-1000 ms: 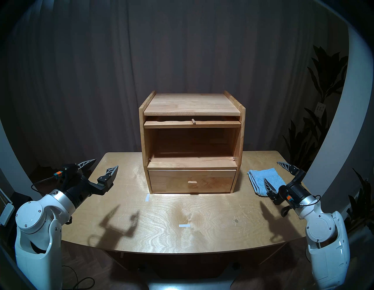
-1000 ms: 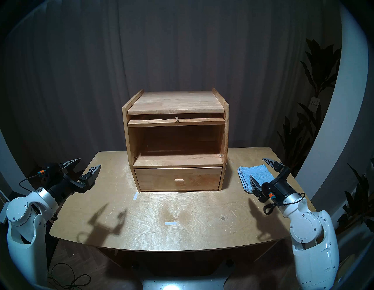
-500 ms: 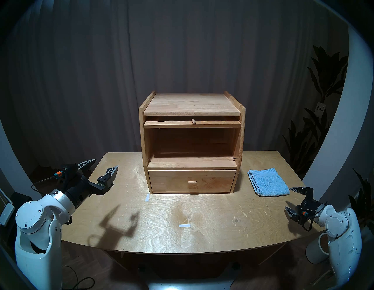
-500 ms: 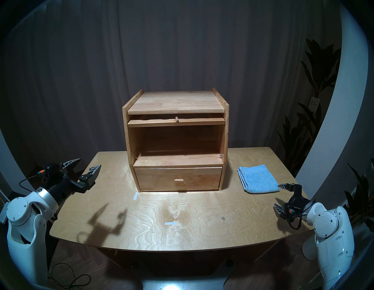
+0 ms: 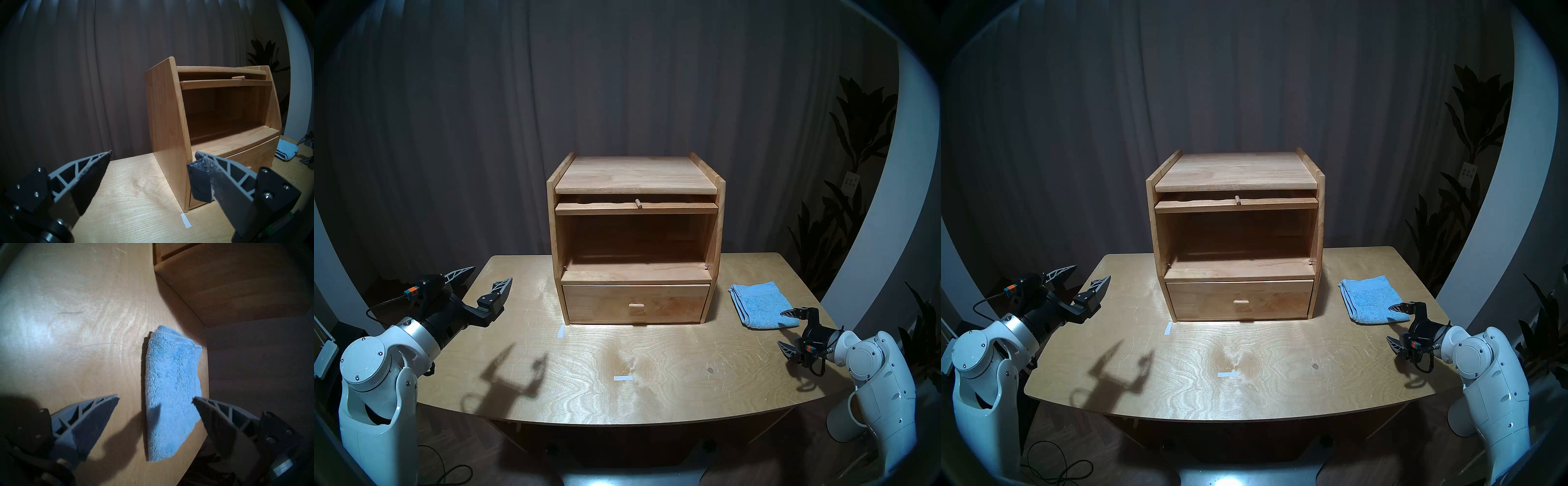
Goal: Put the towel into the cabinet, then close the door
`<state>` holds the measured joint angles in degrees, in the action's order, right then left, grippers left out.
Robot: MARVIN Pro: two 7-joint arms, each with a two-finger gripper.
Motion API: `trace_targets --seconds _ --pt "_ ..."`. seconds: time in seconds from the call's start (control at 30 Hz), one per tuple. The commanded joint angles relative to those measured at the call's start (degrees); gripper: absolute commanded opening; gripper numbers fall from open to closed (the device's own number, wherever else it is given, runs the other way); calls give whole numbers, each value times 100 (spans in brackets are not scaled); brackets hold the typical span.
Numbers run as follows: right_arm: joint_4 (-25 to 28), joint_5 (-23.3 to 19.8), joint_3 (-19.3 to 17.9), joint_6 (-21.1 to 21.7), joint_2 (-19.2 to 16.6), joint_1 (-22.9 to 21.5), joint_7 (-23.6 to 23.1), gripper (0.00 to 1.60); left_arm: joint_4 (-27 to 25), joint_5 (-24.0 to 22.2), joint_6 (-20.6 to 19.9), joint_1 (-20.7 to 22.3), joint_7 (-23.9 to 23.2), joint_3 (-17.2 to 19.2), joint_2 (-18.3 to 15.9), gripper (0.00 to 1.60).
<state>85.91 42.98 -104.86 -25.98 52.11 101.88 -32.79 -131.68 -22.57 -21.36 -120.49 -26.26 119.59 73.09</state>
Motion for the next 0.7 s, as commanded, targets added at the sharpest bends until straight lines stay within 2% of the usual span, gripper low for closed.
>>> trace_targets --seconds 0.0,0.27,0.33,0.37,0.57,0.63,0.67 --pt "-271 19 397 41 -251 -648 288 160 -81 14 16 7 1 1 -11 160" --pt "-754 92 817 42 -310 -1214 484 160 -83 13 17 5 3 1 -13 160" --pt "-727 85 827 58 -340 -1159 541 160 -83 13 17 4 4 1 -14 160" --pt "-900 130 943 34 -334 -1348 574 160 -85 13 17 3 5 1 -14 160" --pt "-1253 205 1210 -65 -299 -1761 678 160 -90 16 18 -1 9 0 -14 160" --pt "-1238 179 1219 -67 -296 -1758 691 160 -91 16 18 -1 10 0 -14 160" --pt "-1361 166 1281 -131 -270 -1913 657 160 -93 17 18 -2 11 0 -14 160"
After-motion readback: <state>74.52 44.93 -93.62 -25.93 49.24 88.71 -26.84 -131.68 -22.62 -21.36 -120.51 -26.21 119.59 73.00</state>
